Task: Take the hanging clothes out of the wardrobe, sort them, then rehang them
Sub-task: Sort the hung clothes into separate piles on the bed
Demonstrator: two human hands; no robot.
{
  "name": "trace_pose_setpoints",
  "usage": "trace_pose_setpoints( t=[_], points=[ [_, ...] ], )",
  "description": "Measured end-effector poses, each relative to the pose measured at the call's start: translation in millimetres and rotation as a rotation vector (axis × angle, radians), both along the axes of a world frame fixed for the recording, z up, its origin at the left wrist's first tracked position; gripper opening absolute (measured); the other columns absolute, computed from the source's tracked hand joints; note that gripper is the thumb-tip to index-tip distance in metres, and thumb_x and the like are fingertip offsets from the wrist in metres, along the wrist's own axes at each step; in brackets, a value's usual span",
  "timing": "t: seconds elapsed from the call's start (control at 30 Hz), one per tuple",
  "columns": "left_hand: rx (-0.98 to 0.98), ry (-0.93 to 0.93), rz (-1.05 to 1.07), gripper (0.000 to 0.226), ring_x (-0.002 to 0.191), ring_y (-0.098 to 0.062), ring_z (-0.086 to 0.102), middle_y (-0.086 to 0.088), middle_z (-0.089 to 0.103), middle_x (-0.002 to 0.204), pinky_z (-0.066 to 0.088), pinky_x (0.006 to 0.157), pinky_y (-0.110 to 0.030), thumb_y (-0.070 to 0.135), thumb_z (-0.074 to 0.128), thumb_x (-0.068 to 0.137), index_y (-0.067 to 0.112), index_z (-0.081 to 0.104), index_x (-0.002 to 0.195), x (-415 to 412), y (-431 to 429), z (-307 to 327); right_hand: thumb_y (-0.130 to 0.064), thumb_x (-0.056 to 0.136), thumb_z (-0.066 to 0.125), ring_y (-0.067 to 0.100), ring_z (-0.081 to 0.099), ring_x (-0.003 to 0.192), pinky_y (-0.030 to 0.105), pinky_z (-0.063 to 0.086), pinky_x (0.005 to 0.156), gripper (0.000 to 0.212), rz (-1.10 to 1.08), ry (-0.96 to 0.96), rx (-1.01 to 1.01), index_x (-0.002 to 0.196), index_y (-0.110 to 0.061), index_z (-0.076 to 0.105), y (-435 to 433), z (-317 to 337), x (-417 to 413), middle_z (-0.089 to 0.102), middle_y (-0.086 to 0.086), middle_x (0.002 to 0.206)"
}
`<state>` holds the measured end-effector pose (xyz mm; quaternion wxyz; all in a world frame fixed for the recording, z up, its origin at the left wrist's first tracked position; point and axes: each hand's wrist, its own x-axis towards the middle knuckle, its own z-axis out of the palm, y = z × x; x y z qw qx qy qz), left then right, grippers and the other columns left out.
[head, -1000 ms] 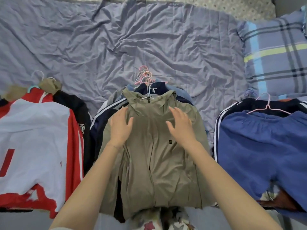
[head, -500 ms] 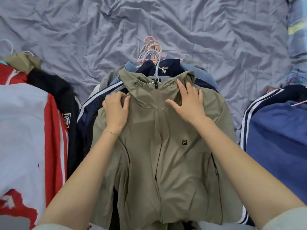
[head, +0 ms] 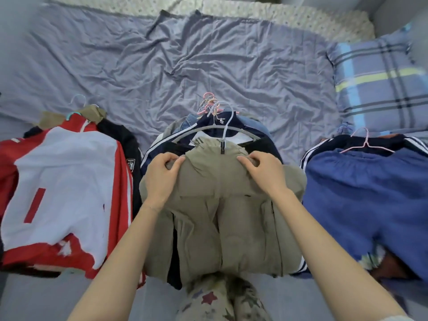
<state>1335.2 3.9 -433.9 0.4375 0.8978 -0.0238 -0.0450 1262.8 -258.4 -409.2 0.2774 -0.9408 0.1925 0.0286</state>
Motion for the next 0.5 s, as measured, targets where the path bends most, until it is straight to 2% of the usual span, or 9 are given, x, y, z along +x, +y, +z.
trace_pose_setpoints(
  t=[0.1, 0.27, 0.5],
  points=[
    [-0.042, -0.043, -0.003, 0.018, 0.087, -0.003, 0.059, 0.014, 0.067, 0.084, 0.044, 0.081, -0.023, 0.045, 0.065, 0.088, 0.029, 0.067, 0.079, -40.7, 18.9, 51.7, -0.057, 0.087, 0.059, 0.026, 0.055, 0.071, 0.045, 0.047, 0.072, 0.051, -0.094, -0.068, 0.079, 0.071, -0.009, 0.059, 23.2, 51.1, -38.3, 0.057, 0.004, 0.062],
    [-0.063, -0.147, 0.026, 0.019, 0.088, 0.002, 0.058, 0.021, 0.065, 0.085, 0.039, 0.076, -0.012, 0.051, 0.062, 0.086, 0.034, 0.066, 0.078, -121.6, 60.3, 119.8, -0.061, 0.084, 0.061, 0.022, 0.053, 0.065, 0.041, 0.042, 0.062, 0.052, -0.139, -0.189, 0.071, 0.066, -0.013, 0.055, 67.5, 115.8, -116.8, 0.048, 0.001, 0.056],
    [-0.022, -0.216, 0.081, 0.013, 0.082, 0.001, 0.059, 0.022, 0.065, 0.084, 0.042, 0.071, -0.02, 0.055, 0.062, 0.085, 0.045, 0.062, 0.076, -250.9, 118.8, 174.5, -0.064, 0.079, 0.064, 0.012, 0.055, 0.068, 0.033, 0.04, 0.058, 0.041, -0.063, -0.252, 0.143, 0.07, -0.024, 0.062, 114.5, 165.1, -227.2, 0.056, -0.007, 0.062]
  ],
)
